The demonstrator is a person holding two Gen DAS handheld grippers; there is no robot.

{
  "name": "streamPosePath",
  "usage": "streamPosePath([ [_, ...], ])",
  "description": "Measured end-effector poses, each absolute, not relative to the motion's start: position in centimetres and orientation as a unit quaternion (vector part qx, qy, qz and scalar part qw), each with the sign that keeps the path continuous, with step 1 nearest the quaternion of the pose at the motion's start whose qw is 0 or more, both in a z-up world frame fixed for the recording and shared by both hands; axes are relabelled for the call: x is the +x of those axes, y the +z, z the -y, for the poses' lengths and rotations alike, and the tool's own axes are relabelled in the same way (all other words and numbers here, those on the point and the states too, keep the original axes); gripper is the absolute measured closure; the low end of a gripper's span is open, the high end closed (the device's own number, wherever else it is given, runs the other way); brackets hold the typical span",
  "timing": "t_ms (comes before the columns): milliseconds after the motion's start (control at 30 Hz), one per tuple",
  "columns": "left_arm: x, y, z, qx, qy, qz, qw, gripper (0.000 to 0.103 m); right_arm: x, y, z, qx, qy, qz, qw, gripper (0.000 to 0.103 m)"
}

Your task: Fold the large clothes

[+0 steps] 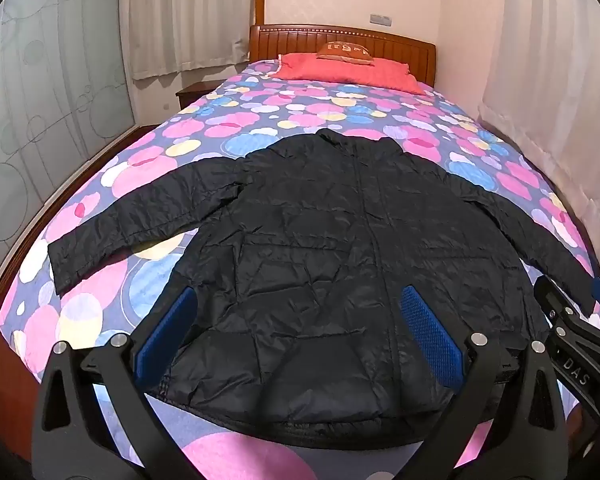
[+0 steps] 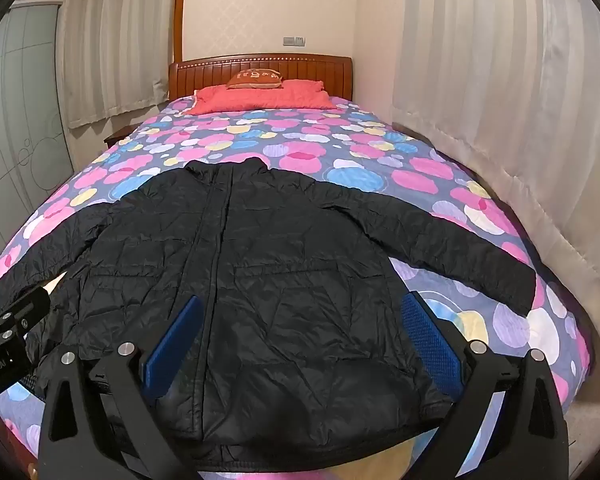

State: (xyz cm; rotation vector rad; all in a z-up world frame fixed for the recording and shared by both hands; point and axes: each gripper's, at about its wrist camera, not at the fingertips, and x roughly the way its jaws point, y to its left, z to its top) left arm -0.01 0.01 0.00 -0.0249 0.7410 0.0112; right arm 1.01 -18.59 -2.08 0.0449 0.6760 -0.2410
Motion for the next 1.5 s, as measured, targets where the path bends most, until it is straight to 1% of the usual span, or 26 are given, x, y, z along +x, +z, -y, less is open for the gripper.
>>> streamPosePath([
  [1500, -0.05, -0.01, 0.10, -0.008, 0.005, -0.361, 0.932, 0.002, 1.25, -2.86, 18.35, 0.019, -0.117, -0.338, 0.934, 0.005],
])
